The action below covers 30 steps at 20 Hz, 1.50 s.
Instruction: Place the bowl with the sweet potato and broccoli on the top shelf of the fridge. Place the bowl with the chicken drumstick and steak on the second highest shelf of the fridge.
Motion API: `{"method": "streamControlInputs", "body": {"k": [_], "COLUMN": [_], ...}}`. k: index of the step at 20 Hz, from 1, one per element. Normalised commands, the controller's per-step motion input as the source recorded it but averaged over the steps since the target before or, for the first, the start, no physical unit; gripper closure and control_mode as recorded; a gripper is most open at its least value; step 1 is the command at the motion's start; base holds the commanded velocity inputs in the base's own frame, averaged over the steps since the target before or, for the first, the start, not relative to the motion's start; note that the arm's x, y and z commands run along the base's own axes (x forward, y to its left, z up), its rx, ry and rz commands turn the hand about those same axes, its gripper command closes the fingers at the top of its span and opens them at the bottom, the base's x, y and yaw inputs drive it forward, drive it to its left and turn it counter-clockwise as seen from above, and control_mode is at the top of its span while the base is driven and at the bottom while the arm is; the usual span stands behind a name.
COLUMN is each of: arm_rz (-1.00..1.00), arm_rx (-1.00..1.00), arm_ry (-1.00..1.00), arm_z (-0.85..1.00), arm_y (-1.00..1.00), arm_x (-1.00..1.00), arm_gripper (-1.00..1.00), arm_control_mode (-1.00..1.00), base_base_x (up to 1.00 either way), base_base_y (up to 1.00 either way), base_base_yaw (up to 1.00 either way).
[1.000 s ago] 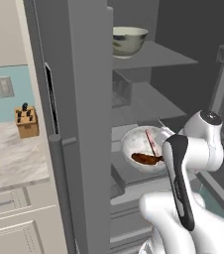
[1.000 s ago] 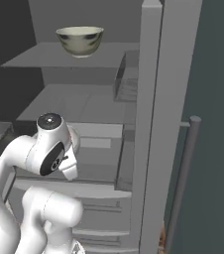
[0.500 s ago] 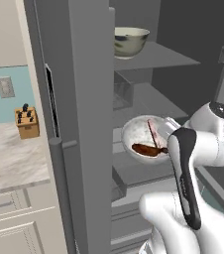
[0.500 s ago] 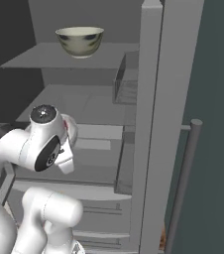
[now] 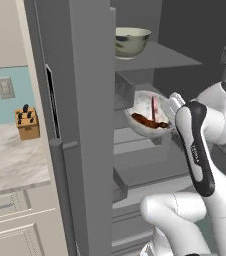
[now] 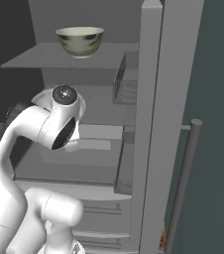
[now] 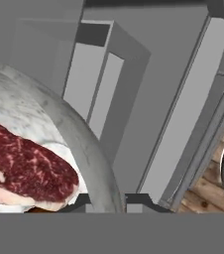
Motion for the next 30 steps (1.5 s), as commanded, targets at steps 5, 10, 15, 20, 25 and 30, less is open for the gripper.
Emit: {"method": "streamControlInputs", "body": {"k": [5, 10, 15, 20, 25, 30], "arm_rz": [-0.14, -0.16, -0.06, -0.02, -0.01, -0.02], "arm_rx": [0.01, -0.06, -0.03, -0.06, -0.08, -0.04], "arm_ry": [0.00, 0.00, 0.10, 0.09, 0.08, 0.01], "arm_z": [0.00, -0.04, -0.35, -0.21, -0.11, -0.04], "arm_y": [0.01, 0.13, 0.00, 0.02, 0.03, 0.02], "arm_x": [0.87, 1.00, 0.80, 0.92, 0.99, 0.57], "arm_gripper": [1.00, 1.00, 1.00, 1.00, 1.00, -1.00], "arm_control_mode": [-1.00, -1.00, -1.00, -1.00, -1.00, -1.00], "base_base_x": [0.00, 0.00, 0.00, 0.00, 0.00, 0.00], "base_base_y": [0.00, 0.00, 0.00, 0.00, 0.00, 0.00], "base_base_yaw": [0.00, 0.00, 0.00, 0.00, 0.00, 0.00]}}
